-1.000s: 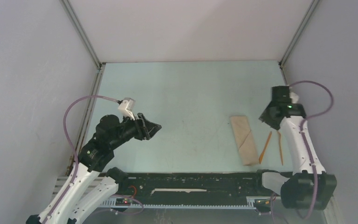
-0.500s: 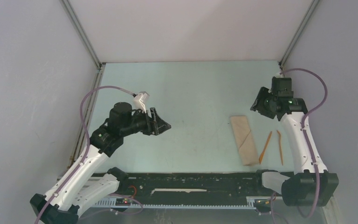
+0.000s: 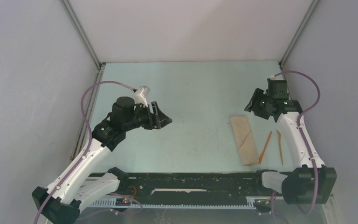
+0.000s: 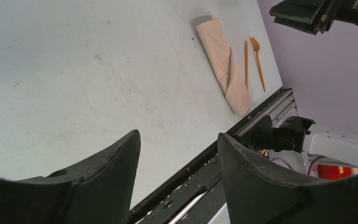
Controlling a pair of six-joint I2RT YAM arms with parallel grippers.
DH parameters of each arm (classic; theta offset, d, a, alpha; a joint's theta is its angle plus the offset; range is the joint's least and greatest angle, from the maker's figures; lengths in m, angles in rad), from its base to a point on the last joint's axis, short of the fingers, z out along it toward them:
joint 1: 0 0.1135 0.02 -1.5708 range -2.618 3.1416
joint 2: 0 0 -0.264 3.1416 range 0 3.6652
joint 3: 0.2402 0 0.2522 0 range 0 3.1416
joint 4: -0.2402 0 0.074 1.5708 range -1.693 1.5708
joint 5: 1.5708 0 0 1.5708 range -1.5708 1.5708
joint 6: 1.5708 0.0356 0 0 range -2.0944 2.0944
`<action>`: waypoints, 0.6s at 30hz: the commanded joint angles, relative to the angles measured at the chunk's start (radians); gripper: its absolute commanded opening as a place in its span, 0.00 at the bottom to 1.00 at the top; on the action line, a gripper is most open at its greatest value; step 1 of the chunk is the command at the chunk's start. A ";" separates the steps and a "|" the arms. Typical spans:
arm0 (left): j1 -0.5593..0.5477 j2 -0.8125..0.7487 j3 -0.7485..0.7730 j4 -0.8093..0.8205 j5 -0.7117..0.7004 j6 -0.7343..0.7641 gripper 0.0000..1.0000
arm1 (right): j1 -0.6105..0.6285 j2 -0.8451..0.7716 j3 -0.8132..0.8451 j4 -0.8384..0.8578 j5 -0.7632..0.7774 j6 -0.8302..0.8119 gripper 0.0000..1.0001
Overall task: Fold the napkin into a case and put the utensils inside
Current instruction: Pick up the fork from the corner of the board.
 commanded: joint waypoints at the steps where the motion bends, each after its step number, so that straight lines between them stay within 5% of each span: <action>1: -0.004 -0.059 0.029 0.015 0.013 0.104 0.68 | -0.109 0.008 -0.004 0.007 -0.047 0.009 0.61; 5: -0.005 -0.071 0.011 0.025 0.085 0.196 0.68 | -0.282 -0.024 -0.064 -0.048 -0.078 0.044 0.62; 6: -0.015 -0.079 0.008 0.030 0.084 0.222 0.68 | -0.339 -0.052 -0.103 -0.040 -0.114 0.049 0.70; 10: -0.239 -0.130 0.046 -0.039 -0.164 0.392 0.72 | -0.499 -0.104 -0.205 -0.063 -0.167 0.001 0.84; 18: -0.350 -0.224 -0.019 -0.042 -0.394 0.428 0.81 | -0.528 0.167 -0.154 -0.182 -0.093 -0.023 0.75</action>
